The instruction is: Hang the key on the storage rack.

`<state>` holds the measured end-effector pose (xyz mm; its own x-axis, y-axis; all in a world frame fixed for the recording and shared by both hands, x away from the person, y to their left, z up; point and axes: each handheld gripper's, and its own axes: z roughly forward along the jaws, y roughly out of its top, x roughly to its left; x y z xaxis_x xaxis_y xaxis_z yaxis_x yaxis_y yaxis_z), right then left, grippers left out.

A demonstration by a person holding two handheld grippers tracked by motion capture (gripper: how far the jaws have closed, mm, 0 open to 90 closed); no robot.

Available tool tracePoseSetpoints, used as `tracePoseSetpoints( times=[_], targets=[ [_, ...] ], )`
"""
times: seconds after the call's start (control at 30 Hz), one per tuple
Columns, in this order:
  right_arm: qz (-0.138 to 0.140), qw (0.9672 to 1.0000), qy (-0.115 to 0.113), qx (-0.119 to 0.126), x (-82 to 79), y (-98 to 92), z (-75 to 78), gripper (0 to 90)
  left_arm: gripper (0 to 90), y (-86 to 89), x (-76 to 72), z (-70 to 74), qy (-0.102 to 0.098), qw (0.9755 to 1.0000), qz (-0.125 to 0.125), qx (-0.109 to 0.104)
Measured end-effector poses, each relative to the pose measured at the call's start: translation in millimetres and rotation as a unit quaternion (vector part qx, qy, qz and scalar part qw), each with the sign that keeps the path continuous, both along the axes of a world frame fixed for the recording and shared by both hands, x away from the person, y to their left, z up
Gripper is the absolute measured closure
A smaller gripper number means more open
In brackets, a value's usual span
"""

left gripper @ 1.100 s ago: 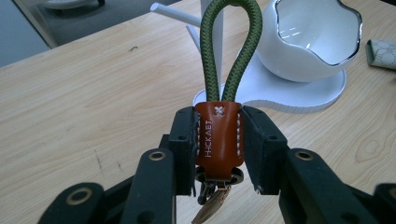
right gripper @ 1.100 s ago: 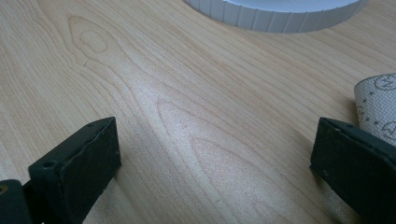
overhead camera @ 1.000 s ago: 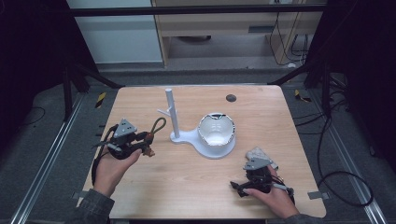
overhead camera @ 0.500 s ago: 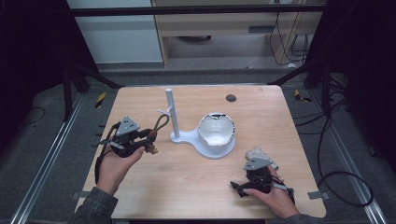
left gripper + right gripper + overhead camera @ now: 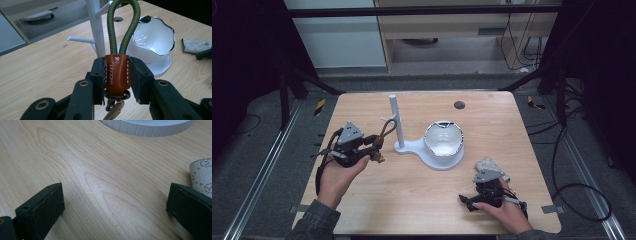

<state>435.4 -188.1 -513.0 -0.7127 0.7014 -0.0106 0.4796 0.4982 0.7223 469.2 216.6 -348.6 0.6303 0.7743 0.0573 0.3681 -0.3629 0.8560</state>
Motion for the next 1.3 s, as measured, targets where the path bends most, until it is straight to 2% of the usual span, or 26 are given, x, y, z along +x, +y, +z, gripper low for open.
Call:
tracePoseSetpoints(
  times=[0.43, 0.6, 1.3],
  targets=[
    [0.0, 1.0, 0.0, 0.0, -0.1, -0.1, 0.0, 1.5, 65.5, -2.3, 11.2, 5.1, -0.008, 0.9999, 0.013, 0.005],
    [0.0, 1.0, 0.0, 0.0, -0.2, -0.1, 0.0, 1.5, 65.5, -6.4, 17.1, 2.0, -0.003, 0.9999, 0.013, 0.009],
    [0.001, 1.0, -0.001, 0.0, -0.2, -0.2, -0.1, 1.5, 65.4, -10.9, 24.8, -3.0, 0.004, 0.9998, 0.015, 0.015]
  ],
)
